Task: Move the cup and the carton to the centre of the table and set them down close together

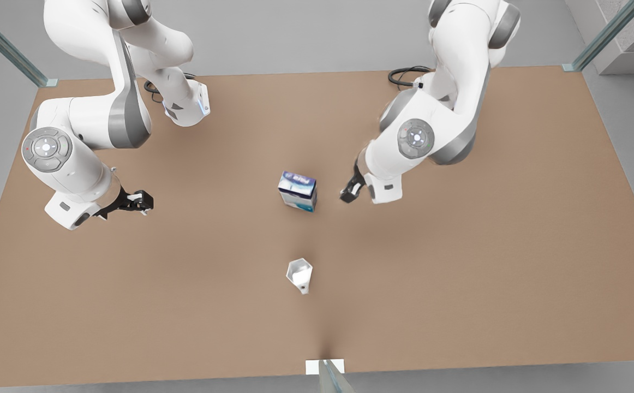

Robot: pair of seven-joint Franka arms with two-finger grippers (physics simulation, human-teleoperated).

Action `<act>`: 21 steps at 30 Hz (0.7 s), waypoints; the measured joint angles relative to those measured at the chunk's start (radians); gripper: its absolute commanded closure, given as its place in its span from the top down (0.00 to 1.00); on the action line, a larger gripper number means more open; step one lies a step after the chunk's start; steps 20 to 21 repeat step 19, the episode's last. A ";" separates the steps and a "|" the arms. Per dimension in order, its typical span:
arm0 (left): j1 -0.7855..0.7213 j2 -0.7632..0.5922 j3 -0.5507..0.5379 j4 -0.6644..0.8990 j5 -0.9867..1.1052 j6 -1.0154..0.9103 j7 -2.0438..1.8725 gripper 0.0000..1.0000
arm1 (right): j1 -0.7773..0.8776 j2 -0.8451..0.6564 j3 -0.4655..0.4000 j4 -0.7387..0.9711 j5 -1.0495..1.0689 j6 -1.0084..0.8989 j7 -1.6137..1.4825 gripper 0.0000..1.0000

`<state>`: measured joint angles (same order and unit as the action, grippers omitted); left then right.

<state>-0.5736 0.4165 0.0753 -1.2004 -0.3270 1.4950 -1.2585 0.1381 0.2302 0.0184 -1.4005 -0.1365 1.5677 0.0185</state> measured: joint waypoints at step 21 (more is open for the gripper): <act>0.513 -0.114 -0.121 -0.122 0.414 0.049 1.277 1.00 | 0.000 0.000 0.000 0.002 0.000 0.000 0.000 1.00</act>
